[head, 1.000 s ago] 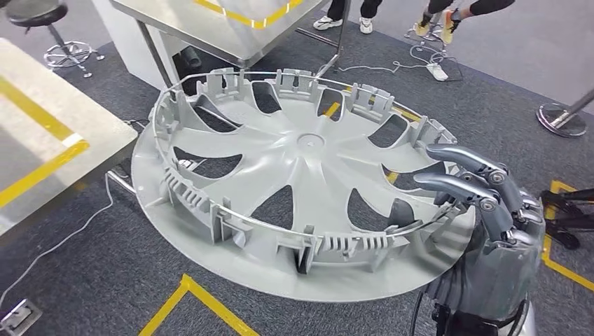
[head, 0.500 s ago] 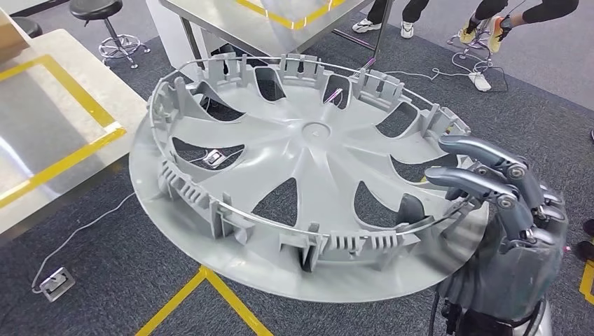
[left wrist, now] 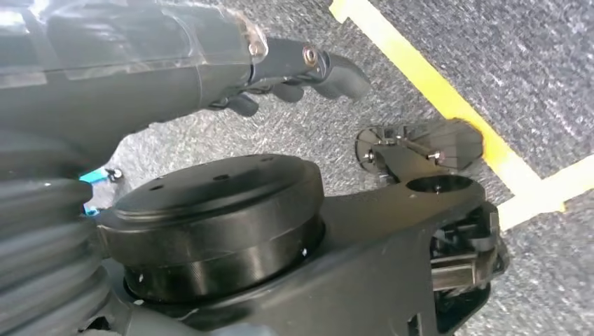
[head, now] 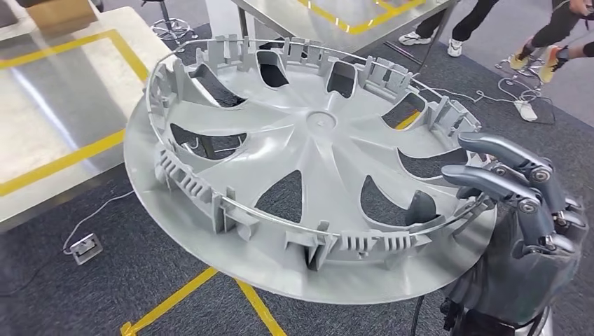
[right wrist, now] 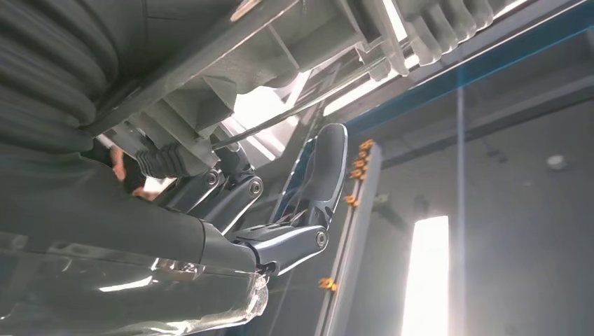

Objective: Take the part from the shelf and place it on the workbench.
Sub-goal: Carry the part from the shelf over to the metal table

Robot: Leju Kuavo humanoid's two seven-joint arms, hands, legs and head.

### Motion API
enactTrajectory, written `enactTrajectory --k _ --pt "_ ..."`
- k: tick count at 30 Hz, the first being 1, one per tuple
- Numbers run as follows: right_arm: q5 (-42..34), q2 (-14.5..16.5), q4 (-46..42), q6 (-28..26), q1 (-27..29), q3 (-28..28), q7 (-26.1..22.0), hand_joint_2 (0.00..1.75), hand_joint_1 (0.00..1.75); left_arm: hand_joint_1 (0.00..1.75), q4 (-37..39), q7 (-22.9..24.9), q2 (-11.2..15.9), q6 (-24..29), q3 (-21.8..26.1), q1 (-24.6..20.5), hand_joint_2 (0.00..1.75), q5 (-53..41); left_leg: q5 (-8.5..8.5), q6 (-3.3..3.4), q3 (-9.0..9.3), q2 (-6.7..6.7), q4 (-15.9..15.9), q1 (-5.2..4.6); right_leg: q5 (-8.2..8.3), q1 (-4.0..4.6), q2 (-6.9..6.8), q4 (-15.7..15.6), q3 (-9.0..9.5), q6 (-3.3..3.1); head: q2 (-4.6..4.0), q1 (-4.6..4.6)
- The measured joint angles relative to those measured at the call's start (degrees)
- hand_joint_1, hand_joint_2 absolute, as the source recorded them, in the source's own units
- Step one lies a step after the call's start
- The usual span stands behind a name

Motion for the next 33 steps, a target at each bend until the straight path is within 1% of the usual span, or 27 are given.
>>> enactTrajectory --k 1,2,3,5,6,7,9,11,12,13,14,15,16,17,18,19,20,21,22,24,26,27,28,30,31,32,33 --pt "0.0 0.0 0.0 0.0 0.0 0.0 0.0 1.75 1.75 0.00 0.0 0.0 0.0 0.0 0.0 0.0 1.75 0.0 0.03 0.07 0.03 -0.64 0.0 -0.11 0.25 0.04 0.13 1.2 -0.68 -0.21 0.00 0.29" --pt "0.0 0.1 0.0 -0.1 0.0 0.0 0.0 1.75 1.75 0.00 0.0 0.0 0.1 0.0 0.0 0.0 1.75 0.0 0.06 0.11 0.08 -1.29 0.0 -0.22 1.59 0.10 0.27 0.2 -0.42 -0.56 0.00 0.52" --pt "0.0 0.1 0.0 -0.1 0.0 0.1 0.0 1.75 1.75 0.00 0.0 -0.1 0.2 0.0 0.0 0.0 1.75 0.0 0.09 0.15 0.17 -1.92 0.0 -0.32 3.77 0.18 0.63 -2.8 0.72 -1.03 0.00 0.69" --pt "0.0 0.1 0.0 -0.3 0.0 0.1 0.0 1.75 1.75 0.00 0.0 -0.2 0.1 0.0 0.0 0.0 1.75 -0.1 0.20 0.09 0.17 -3.07 0.0 -0.41 7.59 0.39 2.40 -10.2 3.71 -2.10 0.00 0.78" --pt "0.0 0.1 0.0 -0.4 0.0 0.1 0.0 1.75 1.75 0.00 0.0 -0.3 0.1 0.0 0.0 0.0 1.75 -0.1 0.32 -0.07 0.02 -3.55 0.0 -0.37 8.50 0.52 3.11 -12.9 4.78 -2.45 0.00 0.78" --pt "0.0 0.1 0.0 -0.4 0.0 0.1 0.0 1.75 1.75 0.00 0.0 -0.3 0.1 0.0 0.0 0.0 1.75 -0.1 0.48 -0.31 -0.22 -3.97 0.0 -0.27 8.68 0.62 3.52 -14.2 5.28 -2.65 0.00 0.78" --pt "0.0 0.2 0.0 -0.5 0.0 0.1 0.0 1.75 1.75 0.00 0.0 -0.2 0.2 0.0 0.0 0.1 1.75 0.0 0.79 -0.94 -0.62 -4.54 -0.1 -0.16 8.79 0.65 2.86 -15.1 5.55 -2.61 0.00 0.90" --pt "0.0 0.2 0.0 -0.7 0.0 0.1 0.0 1.75 1.75 0.00 0.0 0.1 0.3 0.0 0.0 0.2 1.75 0.0 -0.23 -1.52 -1.28 -2.64 0.9 -0.33 9.36 0.41 1.89 -16.1 5.83 -2.58 0.00 0.62" --pt "0.0 0.2 0.0 -0.9 0.0 0.0 0.0 1.75 1.75 0.00 0.0 0.1 0.4 0.0 0.0 0.1 1.75 0.1 -1.65 -1.77 -2.15 -1.38 2.8 -0.39 9.63 0.27 1.33 -16.6 5.95 -2.59 0.01 0.28" --pt "0.0 0.3 0.0 -1.0 0.0 0.0 0.0 1.75 1.75 0.00 0.0 0.2 0.4 0.0 0.0 0.1 1.75 0.1 -3.45 -2.04 -3.42 -0.26 5.7 -0.33 9.75 0.26 0.82 -16.7 5.98 -2.66 0.01 -0.14" --pt "0.0 0.3 0.0 -1.1 0.0 0.0 0.0 1.75 1.75 0.00 0.0 0.3 0.5 0.0 0.0 0.1 1.75 0.1 -5.25 -2.31 -4.95 0.02 9.2 -0.17 9.77 0.25 0.28 -16.7 5.94 -2.72 0.01 -0.57" --pt "0.0 0.3 0.0 -1.2 0.0 0.0 0.0 1.75 1.75 0.00 0.0 0.4 0.5 0.0 0.0 0.1 1.75 0.1 -6.42 -2.57 -6.24 0.04 12.3 -0.01 9.77 0.24 -0.30 -16.6 5.92 -2.71 0.01 -0.90" --pt "0.0 0.4 0.0 -1.2 0.0 0.0 0.0 1.75 1.75 0.00 0.0 0.5 0.6 0.0 0.0 0.1 1.75 0.1 -6.62 -2.80 -6.82 0.05 13.9 0.12 9.74 0.21 -0.86 -16.6 5.91 -2.67 0.00 -1.23" --pt "-0.1 0.4 0.0 -1.2 0.0 0.0 0.0 1.75 1.75 0.00 0.0 0.5 0.6 0.0 0.0 0.1 1.75 0.1 -5.78 -3.02 -6.38 0.19 13.4 0.25 9.68 0.15 -1.40 -16.5 5.91 -2.58 0.00 -1.53" --pt "-0.1 0.5 0.0 -1.2 0.0 0.0 0.0 1.75 1.75 0.00 0.0 0.6 0.7 0.0 0.0 0.1 1.75 0.1 -4.12 -3.19 -4.88 0.57 10.9 0.38 9.57 0.09 -1.88 -16.4 5.92 -2.41 0.00 -1.79" --pt "-0.1 0.5 0.0 -1.2 0.0 0.0 0.0 1.75 1.75 0.00 0.0 0.6 0.7 0.0 0.0 0.1 1.75 0.1 -2.46 -3.33 -2.84 1.51 7.1 0.47 9.39 0.05 -2.31 -16.1 5.92 -2.12 0.00 -2.01" --pt "-0.1 0.5 0.0 -1.2 0.0 0.0 0.0 1.75 1.75 0.00 0.0 0.6 0.7 0.0 0.0 0.1 1.75 0.1 -1.32 -3.26 -0.98 2.59 3.7 0.42 9.15 0.14 -2.65 -15.8 5.86 -1.75 0.00 -2.26" --pt "-0.1 0.5 0.0 -1.2 0.0 0.0 0.0 1.75 1.75 0.00 0.0 0.6 0.7 0.0 0.0 0.1 1.75 0.1 -0.74 -2.89 0.24 3.38 1.4 0.33 8.95 0.24 -2.93 -15.4 5.79 -1.39 0.00 -2.36" --pt "-0.1 0.5 0.0 -1.2 -0.1 0.0 0.0 1.75 1.75 0.00 0.0 0.6 0.7 0.0 0.0 0.1 1.75 0.1 -0.71 -2.41 0.72 3.88 0.2 0.17 8.82 0.34 -3.21 -15.2 5.75 -1.07 0.00 -2.34" --pt "-0.1 0.5 0.0 -1.3 -0.2 0.1 0.0 1.75 1.75 0.00 0.0 0.6 0.7 0.0 0.0 0.1 1.75 0.1 -0.64 -1.33 0.52 3.17 0.1 -0.03 8.80 0.32 -3.84 -15.2 5.77 -0.61 0.00 -2.09" --pt "-0.1 0.5 0.0 -1.3 -0.2 0.1 0.0 1.75 1.75 0.00 0.0 0.6 0.7 0.0 0.0 0.1 1.75 0.1 -0.34 -0.64 0.37 2.21 0.0 0.06 7.84 0.06 -3.27 -14.4 5.50 -0.09 0.00 -1.83" --pt "-0.1 0.5 0.0 -1.3 -0.2 0.1 0.1 1.75 1.75 0.00 0.0 0.6 0.7 0.0 0.0 0.1 1.75 0.1 -0.19 -0.32 0.34 1.72 -0.1 0.13 6.44 -0.05 -2.40 -12.5 4.80 0.16 0.00 -1.58" --pt "-0.2 0.5 0.0 -1.3 -0.2 0.1 0.1 1.75 1.75 0.00 0.0 0.6 0.7 0.0 0.0 0.1 1.75 0.1 -0.08 -0.08 0.27 1.22 -0.1 0.14 4.54 -0.12 -1.32 -9.5 3.59 0.35 0.00 -1.23" --pt "-0.6 0.5 0.0 -1.3 -0.2 0.1 0.3 1.75 1.75 0.00 0.0 0.5 0.7 0.0 0.0 0.0 1.75 0.1 0.08 0.24 0.10 0.16 -0.1 0.00 1.03 -0.12 -0.12 -2.0 0.42 0.46 0.00 -0.48" --pt "-0.9 0.5 0.0 -1.4 -0.3 0.2 0.5 1.75 1.75 0.00 0.0 0.3 0.7 0.0 0.0 0.0 1.75 0.1 0.13 0.34 0.07 -0.40 -0.1 -0.09 0.50 -0.08 0.05 0.3 -0.62 0.36 0.00 -0.19" --pt "-1.3 0.5 0.0 -1.4 -0.5 0.3 0.7 1.75 1.75 0.00 0.0 0.2 0.7 0.0 0.0 0.1 1.75 0.2 0.17 0.40 0.07 -0.99 -0.1 -0.20 1.18 -0.03 0.17 0.6 -0.76 0.14 0.00 0.08" --pt "-1.7 0.5 -0.1 -1.3 -0.8 0.4 0.8 1.75 1.75 0.00 0.0 0.0 0.7 0.0 0.0 0.1 1.75 0.2 0.20 0.43 0.12 -1.57 -0.1 -0.31 2.87 0.06 0.38 -1.3 0.05 -0.22 0.00 0.35"
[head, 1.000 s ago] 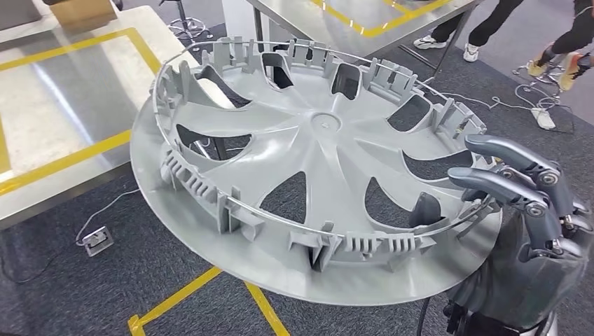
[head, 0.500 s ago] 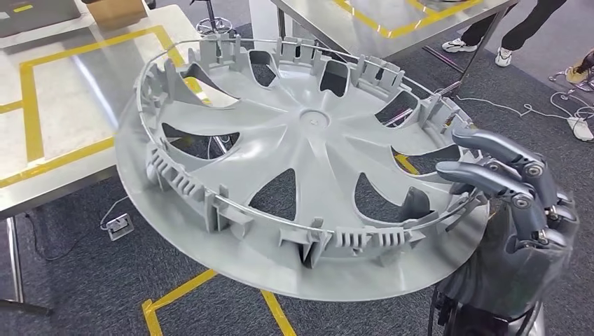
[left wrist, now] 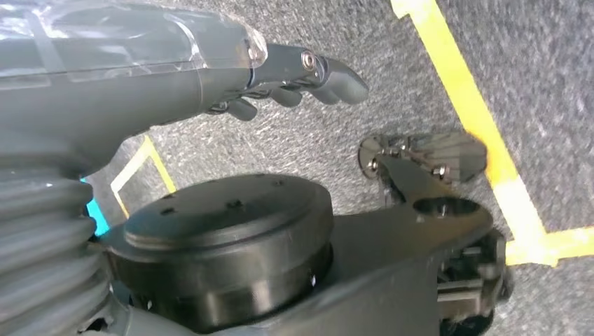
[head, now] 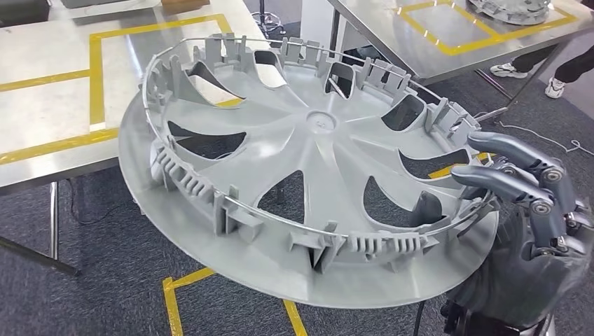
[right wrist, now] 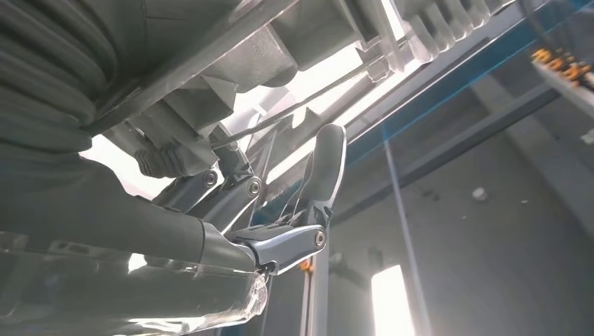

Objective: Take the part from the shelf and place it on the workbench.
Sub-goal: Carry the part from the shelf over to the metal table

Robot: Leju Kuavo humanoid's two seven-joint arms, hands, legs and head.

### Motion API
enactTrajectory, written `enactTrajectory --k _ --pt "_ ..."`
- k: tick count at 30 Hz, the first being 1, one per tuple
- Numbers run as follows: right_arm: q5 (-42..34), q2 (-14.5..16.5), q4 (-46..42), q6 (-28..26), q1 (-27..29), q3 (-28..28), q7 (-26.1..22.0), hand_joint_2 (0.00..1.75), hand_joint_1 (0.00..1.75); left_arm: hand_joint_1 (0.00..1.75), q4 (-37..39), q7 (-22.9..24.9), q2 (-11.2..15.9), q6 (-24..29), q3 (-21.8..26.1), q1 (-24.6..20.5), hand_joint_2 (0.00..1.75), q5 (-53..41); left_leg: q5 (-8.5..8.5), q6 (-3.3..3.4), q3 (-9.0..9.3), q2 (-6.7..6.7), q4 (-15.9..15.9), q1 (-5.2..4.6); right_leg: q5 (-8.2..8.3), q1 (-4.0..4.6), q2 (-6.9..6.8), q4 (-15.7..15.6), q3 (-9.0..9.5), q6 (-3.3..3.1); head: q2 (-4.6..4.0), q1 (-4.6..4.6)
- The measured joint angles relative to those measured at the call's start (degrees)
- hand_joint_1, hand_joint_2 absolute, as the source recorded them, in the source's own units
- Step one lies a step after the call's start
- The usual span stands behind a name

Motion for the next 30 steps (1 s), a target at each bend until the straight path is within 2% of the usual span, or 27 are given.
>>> enactTrajectory --k 2,3,5,6,7,9,10,11,13,14,15,17,18,20,22,24,26,28,29,30 --pt "-0.7 0.0 -0.1 0.2 -0.8 0.2 0.3 1.75 1.75 0.00 0.0 -0.1 -0.2 0.0 0.0 0.0 1.75 0.0 0.09 -0.02 0.07 -1.09 0.0 -0.11 4.14 0.16 1.82 -7.4 3.25 -1.19 0.00 0.31" --pt "-1.0 0.0 -0.2 0.3 -1.1 0.3 0.5 1.75 1.75 0.00 0.0 0.0 -0.3 0.0 0.0 -0.1 1.75 0.1 0.20 -0.14 -0.02 -1.62 0.0 -0.07 5.43 0.24 2.88 -10.5 4.56 -1.73 0.01 0.26" --pt "-1.4 -0.2 -0.4 0.3 -1.5 0.4 0.8 1.75 1.75 0.00 0.0 0.2 -0.7 0.1 0.0 -0.1 1.75 0.0 0.58 -0.68 -0.52 -2.58 0.0 0.21 5.84 0.48 3.93 -13.2 5.60 -2.46 0.01 0.35" --pt "-1.7 -0.2 -0.5 0.3 -1.7 0.4 0.9 1.75 1.75 0.00 -0.1 0.3 -0.9 0.1 0.0 -0.1 1.75 0.0 0.85 -1.10 -0.75 -3.11 -0.2 0.31 5.96 0.59 3.48 -13.7 5.67 -2.52 0.01 0.52" --pt "-1.9 -0.3 -0.5 0.4 -1.9 0.5 1.0 1.75 1.75 0.00 -0.1 0.3 -1.0 0.2 0.0 -0.1 1.75 0.0 0.95 -1.44 -0.96 -2.89 -0.2 0.35 6.17 0.52 2.88 -14.4 5.88 -2.48 0.01 0.70" --pt "-2.4 -0.4 -0.5 0.4 -2.3 0.6 1.0 1.75 1.75 0.00 -0.1 0.3 -1.1 0.5 0.0 0.0 1.75 0.0 -0.25 -2.09 -1.77 -0.67 1.1 0.19 6.86 0.27 1.76 -15.8 6.39 -2.36 0.01 0.38" --pt "-2.5 -0.4 -0.5 0.5 -2.5 0.6 1.0 1.75 1.75 0.00 0.0 0.3 -1.1 0.6 0.0 -0.1 1.75 0.1 -1.78 -2.32 -2.77 0.72 3.2 0.19 7.12 0.16 1.21 -16.3 6.57 -2.29 0.00 0.07" --pt "-2.6 -0.4 -0.5 0.6 -2.6 0.7 1.0 1.75 1.75 0.00 0.0 0.3 -1.1 0.6 0.0 -0.1 1.75 0.1 -3.60 -2.61 -4.16 1.51 6.4 0.24 7.19 0.19 0.73 -16.4 6.61 -2.33 0.01 -0.31" --pt "-2.8 -0.4 -0.5 0.6 -2.9 0.8 1.0 1.75 1.75 0.00 0.0 0.3 -1.0 0.7 0.0 -0.1 1.75 0.1 -6.22 -3.12 -6.94 1.61 12.8 0.52 7.12 0.15 -0.30 -16.2 6.55 -2.27 0.01 -0.99" --pt "-2.8 -0.4 -0.4 0.7 -2.9 0.8 1.0 1.75 1.75 0.00 0.0 0.3 -1.0 0.7 0.0 -0.1 1.75 0.2 -6.24 -3.38 -7.43 1.62 14.1 0.66 7.02 0.13 -0.79 -16.0 6.54 -2.19 0.01 -1.32" --pt "-2.9 -0.4 -0.4 0.7 -2.9 0.9 1.0 1.75 1.75 0.00 0.0 0.3 -1.0 0.7 0.0 -0.1 1.75 0.2 -5.32 -3.61 -6.93 1.72 13.5 0.80 6.86 0.08 -1.23 -15.8 6.53 -2.02 0.01 -1.61" --pt "-3.1 -0.4 -0.4 0.8 -3.0 0.9 1.0 1.75 1.75 0.00 0.0 0.4 -1.0 0.7 0.0 0.0 1.75 0.2 -2.09 -3.96 -3.57 2.74 7.6 1.02 6.31 -0.03 -1.90 -15.1 6.50 -1.46 0.01 -2.09" --pt "-3.1 -0.4 -0.4 0.8 -3.2 0.9 1.0 1.75 1.75 0.00 0.0 0.4 -1.0 0.7 0.0 -0.1 1.75 0.2 -1.11 -3.91 -1.79 3.51 4.4 0.96 5.93 0.03 -2.13 -14.5 6.37 -1.07 0.01 -2.42" --pt "-3.1 -0.4 -0.3 0.9 -3.8 0.9 1.0 1.75 1.75 0.00 0.0 0.4 -1.0 0.6 0.0 -0.2 1.75 0.2 -0.82 -3.03 -0.15 4.44 1.2 0.74 5.45 0.27 -2.58 -13.8 6.10 -0.41 0.00 -2.63" --pt "-3.3 -0.3 -0.3 1.1 -4.4 1.0 1.0 1.75 1.75 0.00 0.0 0.3 -1.0 0.6 0.0 -0.1 1.75 0.2 -0.93 -1.82 -0.28 3.81 1.0 0.64 5.27 0.29 -3.22 -13.7 6.10 -0.02 0.01 -2.29" --pt "-3.5 -0.3 -0.1 1.4 -5.0 1.0 1.0 1.75 1.75 0.00 0.0 0.1 -0.9 0.6 0.0 -0.1 1.75 0.3 -0.75 -1.01 -0.27 2.98 0.8 0.72 4.21 0.09 -3.07 -12.7 6.05 0.44 0.01 -1.92" --pt "-4.3 -0.3 0.1 1.6 -5.7 1.1 1.1 1.75 1.75 0.00 0.0 -0.3 -0.9 0.5 0.0 -0.1 1.75 0.4 -0.61 -0.50 -0.26 2.24 0.8 0.74 1.04 -0.02 -1.77 -7.6 4.09 0.78 0.00 -1.27" --pt "-5.7 -0.3 0.4 2.0 -6.6 1.2 1.7 1.75 1.75 0.00 0.0 -0.6 -0.9 0.4 0.0 -0.1 1.75 0.5 -0.53 -0.34 -0.34 1.60 0.8 0.51 -2.14 -0.03 -0.70 -0.2 0.67 0.74 0.00 -0.39" --pt "-6.4 -0.3 0.6 2.1 -7.0 1.3 2.0 1.75 1.75 0.00 0.0 -0.7 -0.9 0.3 0.0 -0.1 1.75 0.6 -0.50 -0.29 -0.33 1.25 0.8 0.33 -2.38 0.02 -0.43 1.9 -0.44 0.53 0.01 -0.04" --pt "-7.0 -0.3 0.8 2.1 -7.2 1.4 2.3 1.75 1.75 0.00 0.0 -0.7 -0.9 0.2 0.0 -0.1 1.75 0.6 -0.48 -0.25 -0.29 0.92 0.8 0.11 -1.39 0.12 -0.24 1.8 -0.59 0.16 0.00 0.24"
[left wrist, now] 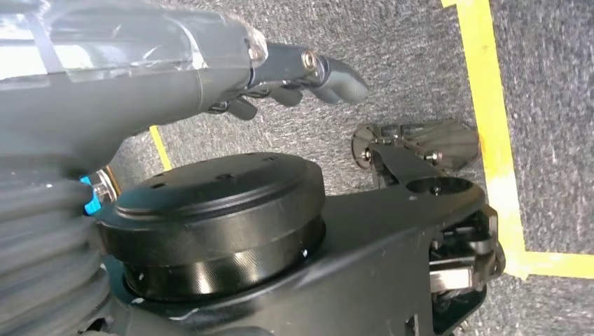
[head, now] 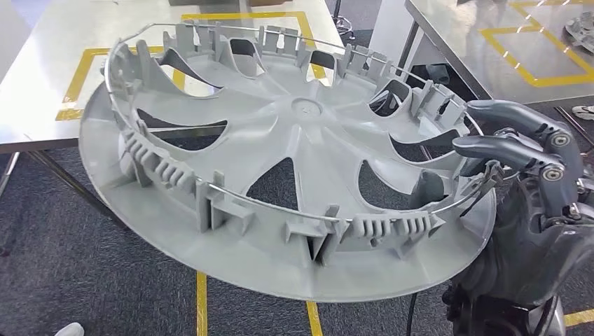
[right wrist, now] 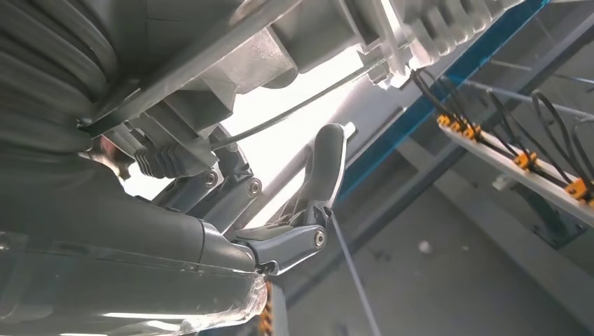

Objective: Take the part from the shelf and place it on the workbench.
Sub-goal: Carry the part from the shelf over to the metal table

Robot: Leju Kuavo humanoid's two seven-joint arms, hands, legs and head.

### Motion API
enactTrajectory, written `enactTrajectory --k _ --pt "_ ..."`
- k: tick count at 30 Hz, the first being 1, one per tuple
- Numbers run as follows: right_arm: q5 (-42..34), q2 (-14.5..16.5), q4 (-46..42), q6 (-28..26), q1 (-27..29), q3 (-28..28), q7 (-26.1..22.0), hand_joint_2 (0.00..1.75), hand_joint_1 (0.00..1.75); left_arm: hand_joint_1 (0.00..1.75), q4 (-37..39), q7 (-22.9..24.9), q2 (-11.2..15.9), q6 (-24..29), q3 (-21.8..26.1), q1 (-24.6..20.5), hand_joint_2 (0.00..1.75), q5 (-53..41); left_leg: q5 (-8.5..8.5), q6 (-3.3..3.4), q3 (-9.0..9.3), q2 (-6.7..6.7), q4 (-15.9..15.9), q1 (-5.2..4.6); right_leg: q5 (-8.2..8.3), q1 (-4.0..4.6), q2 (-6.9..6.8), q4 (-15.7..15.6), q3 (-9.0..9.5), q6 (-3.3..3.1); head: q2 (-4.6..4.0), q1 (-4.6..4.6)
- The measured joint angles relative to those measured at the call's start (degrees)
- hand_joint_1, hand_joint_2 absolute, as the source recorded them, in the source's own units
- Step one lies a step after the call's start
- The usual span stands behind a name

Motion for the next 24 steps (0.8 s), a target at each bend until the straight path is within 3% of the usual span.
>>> enactTrajectory --k 3,4,6,7,8,9,11,13,24 --pt "-1.0 0.0 0.6 0.0 -1.0 0.1 0.2 1.75 1.75 0.00 0.0 0.1 -0.1 -0.1 0.0 -0.1 1.75 0.0 0.06 0.03 0.07 -0.93 0.0 -0.52 6.22 0.73 1.50 -9.4 3.49 -2.22 -0.01 0.32" --pt "-1.1 0.0 0.7 0.0 -1.3 0.2 0.2 1.75 1.75 0.00 0.0 0.2 -0.2 -0.2 0.0 -0.1 1.75 0.0 0.13 -0.05 -0.08 -1.14 0.0 -0.53 7.31 0.98 2.02 -12.1 4.52 -2.80 -0.01 0.29" --pt "-1.4 0.0 1.0 0.0 -1.6 0.3 0.3 1.75 1.75 0.00 0.0 0.5 -0.3 -0.2 0.0 -0.1 1.75 0.1 0.44 -0.51 -0.56 -1.44 -0.1 -0.41 7.44 1.27 2.28 -14.2 5.20 -3.30 -0.01 0.24" --pt "-1.6 0.0 1.1 0.1 -1.8 0.4 0.4 1.75 1.75 0.00 0.0 0.6 -0.3 -0.3 0.0 -0.1 1.75 0.1 0.62 -0.82 -0.70 -1.52 -0.2 -0.29 7.55 1.31 2.08 -15.0 5.35 -3.28 -0.01 0.39" --pt "-1.9 0.0 1.2 0.1 -1.8 0.5 0.6 1.75 1.75 0.00 0.0 0.6 -0.3 -0.2 0.0 -0.1 1.75 0.1 0.79 -0.62 -0.70 -1.53 -0.6 -0.30 7.58 1.22 1.98 -15.6 5.47 -2.46 -0.01 0.41" --pt "-2.2 -0.1 1.3 0.2 -1.9 0.6 0.8 1.75 1.75 0.00 0.0 0.6 -0.3 -0.2 0.0 -0.1 1.75 0.2 0.91 -0.17 -0.61 -1.51 -0.9 -0.38 7.72 1.11 1.92 -16.1 5.59 -1.66 0.00 0.30" --pt "-2.9 -0.1 1.5 0.2 -1.8 0.7 1.0 1.75 1.75 0.00 0.0 0.6 -0.2 -0.2 0.0 0.0 1.75 0.3 1.08 0.70 -0.33 -1.41 -1.5 -0.56 7.78 0.98 1.90 -16.6 5.76 -0.65 0.00 -0.05" --pt "-3.3 -0.1 1.8 0.3 -1.8 0.8 1.1 1.75 1.75 0.00 0.0 0.6 -0.1 -0.2 0.0 0.1 1.75 0.4 1.20 0.49 -0.13 -1.32 -1.6 -0.59 7.84 1.03 1.88 -16.5 5.82 -1.31 0.00 -0.38" --pt "-4.1 -0.1 3.4 -0.1 -0.2 1.0 0.0 1.75 1.75 0.00 0.0 0.5 0.0 -0.2 0.0 0.1 1.75 0.5 1.10 -0.08 0.18 -0.61 -1.9 -0.50 7.73 1.06 2.23 -16.4 5.90 -1.66 0.01 -1.27"
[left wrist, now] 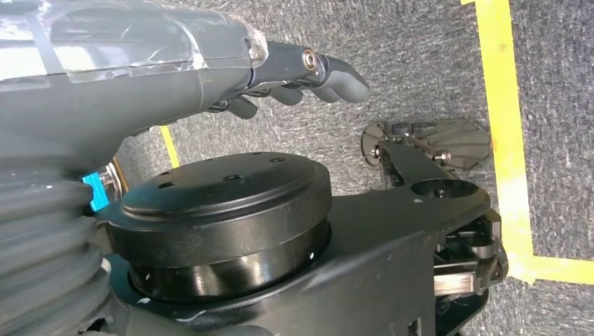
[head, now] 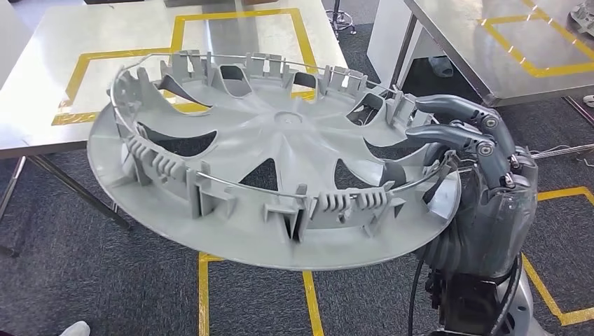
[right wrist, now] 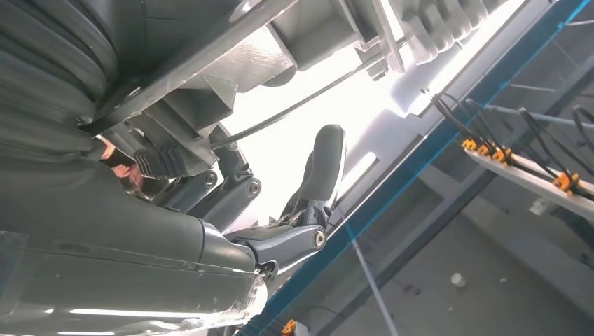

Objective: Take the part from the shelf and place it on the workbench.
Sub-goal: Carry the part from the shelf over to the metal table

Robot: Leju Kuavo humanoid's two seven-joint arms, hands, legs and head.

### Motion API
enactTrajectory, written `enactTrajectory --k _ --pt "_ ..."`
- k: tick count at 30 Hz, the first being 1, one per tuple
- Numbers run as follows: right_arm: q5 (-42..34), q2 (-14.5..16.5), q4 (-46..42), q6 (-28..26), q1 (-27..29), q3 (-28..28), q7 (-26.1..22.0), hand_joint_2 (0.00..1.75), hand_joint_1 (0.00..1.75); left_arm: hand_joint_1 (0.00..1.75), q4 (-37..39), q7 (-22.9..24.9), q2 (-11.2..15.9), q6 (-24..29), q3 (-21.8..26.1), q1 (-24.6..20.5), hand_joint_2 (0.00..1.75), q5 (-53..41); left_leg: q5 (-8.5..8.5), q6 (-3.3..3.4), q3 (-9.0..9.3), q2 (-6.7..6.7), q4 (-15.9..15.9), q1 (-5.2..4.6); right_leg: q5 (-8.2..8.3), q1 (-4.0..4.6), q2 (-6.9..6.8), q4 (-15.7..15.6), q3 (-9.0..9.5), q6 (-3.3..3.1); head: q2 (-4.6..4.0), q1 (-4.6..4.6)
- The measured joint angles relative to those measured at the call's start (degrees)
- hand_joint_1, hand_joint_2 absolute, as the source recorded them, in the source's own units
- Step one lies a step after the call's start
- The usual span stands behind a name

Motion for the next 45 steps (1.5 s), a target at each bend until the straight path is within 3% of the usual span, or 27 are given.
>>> enactTrajectory --k 45 --pt "-1.1 -0.5 0.4 -0.6 3.5 -0.5 -1.4 1.75 1.75 0.00 0.0 0.4 0.0 0.0 0.0 0.0 1.75 -0.1 -0.13 0.08 0.05 -0.08 0.0 -0.38 -0.08 -0.32 0.02 -0.2 0.17 0.06 -0.01 0.00"
